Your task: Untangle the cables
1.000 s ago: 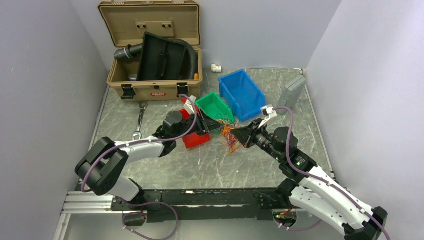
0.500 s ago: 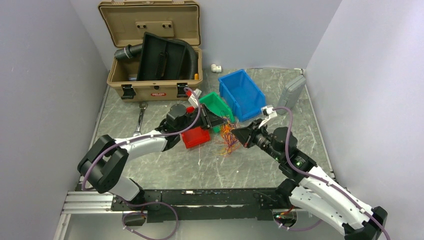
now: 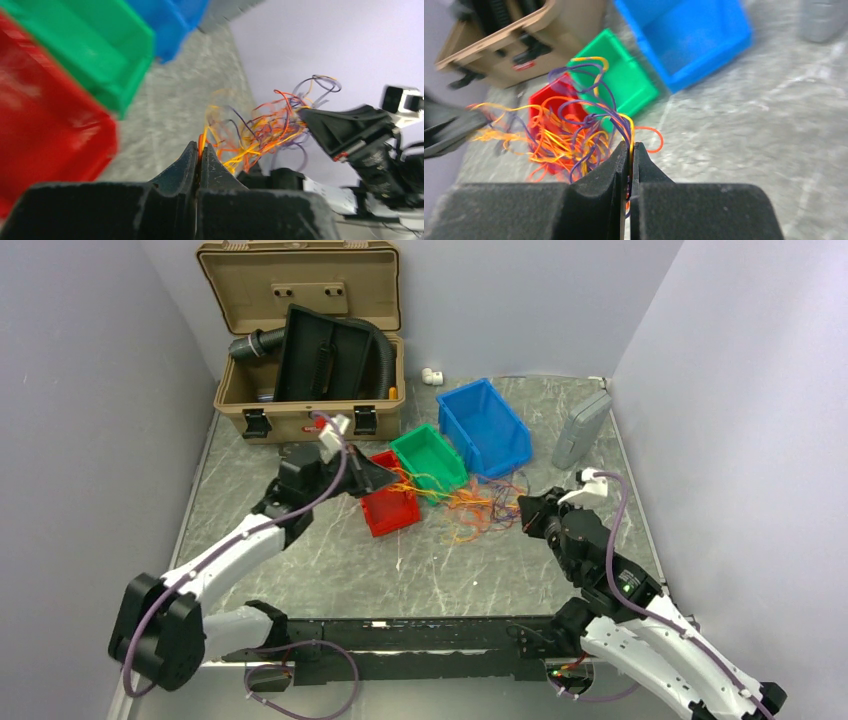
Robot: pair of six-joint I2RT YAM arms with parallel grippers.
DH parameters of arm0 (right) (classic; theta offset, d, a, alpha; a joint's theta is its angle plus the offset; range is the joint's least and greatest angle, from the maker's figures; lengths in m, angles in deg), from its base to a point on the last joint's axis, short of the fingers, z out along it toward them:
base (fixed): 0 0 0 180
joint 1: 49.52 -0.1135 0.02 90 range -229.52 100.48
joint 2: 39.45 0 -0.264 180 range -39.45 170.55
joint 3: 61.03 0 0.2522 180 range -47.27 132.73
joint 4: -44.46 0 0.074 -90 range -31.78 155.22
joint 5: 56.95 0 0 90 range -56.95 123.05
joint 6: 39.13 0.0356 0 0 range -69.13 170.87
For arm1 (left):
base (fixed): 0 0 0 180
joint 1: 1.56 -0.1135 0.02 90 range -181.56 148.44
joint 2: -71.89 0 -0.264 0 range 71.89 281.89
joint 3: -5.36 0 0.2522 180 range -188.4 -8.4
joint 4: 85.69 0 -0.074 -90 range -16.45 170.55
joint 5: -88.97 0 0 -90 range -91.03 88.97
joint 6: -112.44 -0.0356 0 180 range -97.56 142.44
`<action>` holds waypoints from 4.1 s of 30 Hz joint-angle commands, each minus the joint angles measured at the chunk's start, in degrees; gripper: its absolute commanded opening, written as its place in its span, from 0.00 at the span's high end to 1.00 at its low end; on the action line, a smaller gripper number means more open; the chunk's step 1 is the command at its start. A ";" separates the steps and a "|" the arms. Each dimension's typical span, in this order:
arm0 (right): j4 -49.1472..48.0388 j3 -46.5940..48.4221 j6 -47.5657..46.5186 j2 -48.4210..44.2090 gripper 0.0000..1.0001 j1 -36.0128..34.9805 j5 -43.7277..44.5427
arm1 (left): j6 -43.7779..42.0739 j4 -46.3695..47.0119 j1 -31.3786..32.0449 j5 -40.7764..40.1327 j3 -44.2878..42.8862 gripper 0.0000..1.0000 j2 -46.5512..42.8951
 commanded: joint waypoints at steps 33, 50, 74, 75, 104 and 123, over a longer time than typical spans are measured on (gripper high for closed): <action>-1.50 2.26 -10.04 17.34 0.38 0.32 -20.82 | -21.04 -32.82 -12.89 -1.21 -1.26 1.00 -21.59; -16.19 0.35 -4.76 41.51 0.26 0.34 -22.26 | -23.39 -34.52 -11.87 3.80 -1.85 1.00 -22.20; -15.62 -3.79 -11.97 26.13 1.00 0.32 -19.99 | -28.08 -39.69 6.35 -5.09 -2.12 0.53 -13.40; -14.69 -3.72 -12.69 24.42 1.00 0.29 -20.25 | -28.18 -39.53 6.80 -5.64 -2.58 0.40 -13.32; -8.60 2.69 -14.23 15.22 1.00 0.32 -29.99 | -31.11 -19.88 17.40 -6.77 -21.42 0.26 22.41; -5.60 -5.41 -11.66 7.60 0.17 0.43 -22.45 | -29.52 -21.06 17.19 -3.87 -21.91 1.00 19.57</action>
